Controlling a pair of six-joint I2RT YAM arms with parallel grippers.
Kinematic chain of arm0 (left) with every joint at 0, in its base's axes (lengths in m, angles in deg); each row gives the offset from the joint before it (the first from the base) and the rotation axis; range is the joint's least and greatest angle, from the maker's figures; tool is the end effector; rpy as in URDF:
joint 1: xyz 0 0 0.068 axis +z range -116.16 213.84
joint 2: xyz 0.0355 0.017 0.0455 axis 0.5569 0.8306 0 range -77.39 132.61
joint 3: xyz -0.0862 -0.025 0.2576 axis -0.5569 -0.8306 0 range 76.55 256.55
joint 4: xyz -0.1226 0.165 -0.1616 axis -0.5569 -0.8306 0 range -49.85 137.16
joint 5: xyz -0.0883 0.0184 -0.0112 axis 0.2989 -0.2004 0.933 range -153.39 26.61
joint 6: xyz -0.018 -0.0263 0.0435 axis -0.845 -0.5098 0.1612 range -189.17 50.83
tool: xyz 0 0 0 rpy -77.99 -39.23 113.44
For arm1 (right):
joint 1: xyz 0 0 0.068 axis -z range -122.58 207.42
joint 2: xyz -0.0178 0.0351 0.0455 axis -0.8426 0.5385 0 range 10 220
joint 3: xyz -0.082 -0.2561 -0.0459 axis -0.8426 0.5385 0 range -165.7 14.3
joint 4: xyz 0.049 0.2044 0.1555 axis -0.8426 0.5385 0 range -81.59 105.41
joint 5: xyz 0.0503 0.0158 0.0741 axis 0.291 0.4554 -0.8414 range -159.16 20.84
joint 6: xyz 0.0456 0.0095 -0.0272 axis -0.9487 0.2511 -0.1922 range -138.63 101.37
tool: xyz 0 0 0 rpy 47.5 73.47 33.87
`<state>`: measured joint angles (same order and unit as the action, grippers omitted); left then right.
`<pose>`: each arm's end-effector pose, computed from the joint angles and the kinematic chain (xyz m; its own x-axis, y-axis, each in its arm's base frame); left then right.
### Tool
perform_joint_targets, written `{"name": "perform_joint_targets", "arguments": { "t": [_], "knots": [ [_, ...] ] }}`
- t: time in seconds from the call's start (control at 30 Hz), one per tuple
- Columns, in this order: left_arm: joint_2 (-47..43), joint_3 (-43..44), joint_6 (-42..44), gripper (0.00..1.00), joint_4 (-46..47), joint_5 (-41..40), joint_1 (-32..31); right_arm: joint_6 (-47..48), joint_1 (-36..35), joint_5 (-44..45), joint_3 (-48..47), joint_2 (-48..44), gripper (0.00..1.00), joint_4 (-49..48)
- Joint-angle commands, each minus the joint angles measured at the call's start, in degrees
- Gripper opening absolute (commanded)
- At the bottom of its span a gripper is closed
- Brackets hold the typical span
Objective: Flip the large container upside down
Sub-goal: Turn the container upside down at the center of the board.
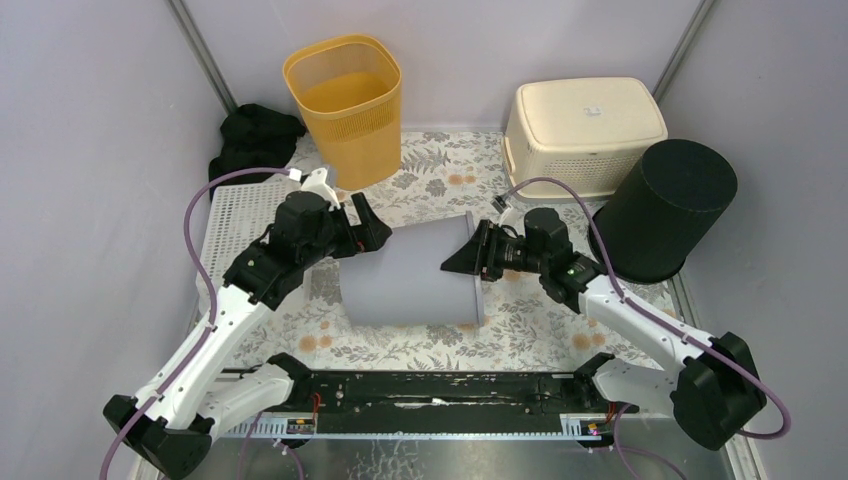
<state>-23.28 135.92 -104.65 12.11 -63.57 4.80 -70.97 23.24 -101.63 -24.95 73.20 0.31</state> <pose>0.1739 -0.0964 0.3552 -0.6339 -0.3118 -0.7077 0.1413 0.8530 -0.5024 0.1955 0.1559 0.2761 -0.8514 0.2292 -0.4718 -0.3718 0.3708 0.8511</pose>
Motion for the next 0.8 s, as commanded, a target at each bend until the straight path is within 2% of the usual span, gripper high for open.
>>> {"name": "perform_joint_targets", "arguments": {
  "t": [0.0, 0.13, 0.33, 0.43, 0.5, 0.67, 0.77],
  "knots": [
    [-0.7, -1.0, -0.3, 1.00, 3.3, 0.6, 0.6, -2.7, 0.0, -9.4, -3.3, 1.6, 0.51, -3.0],
    [-0.7, -1.4, -0.2, 1.00, 3.5, 0.8, 0.9, -1.3, 0.0, -11.7, -5.7, 1.7, 0.49, 1.0],
    [0.0, -1.4, 0.0, 1.00, 4.0, 1.7, 1.2, 6.0, 0.0, -13.1, -11.9, 3.3, 0.52, 15.6],
    [0.0, -1.2, 0.1, 1.00, 4.0, 1.8, 1.3, 7.1, 0.0, -15.7, -12.5, 4.0, 0.49, 17.7],
    [0.0, -1.1, 0.1, 1.00, 4.0, 1.9, 1.4, 6.2, 0.0, -18.1, -11.3, 4.4, 0.40, 15.9],
    [0.1, -0.6, 0.2, 1.00, 3.8, 2.4, 1.6, 0.3, 0.0, -23.9, -7.4, 6.7, 0.10, 6.9],
    [-0.1, 1.5, 0.7, 1.00, 2.6, 3.5, 1.8, -2.9, 0.0, -24.9, -5.8, 7.3, 0.04, 1.6]
  ]
}}
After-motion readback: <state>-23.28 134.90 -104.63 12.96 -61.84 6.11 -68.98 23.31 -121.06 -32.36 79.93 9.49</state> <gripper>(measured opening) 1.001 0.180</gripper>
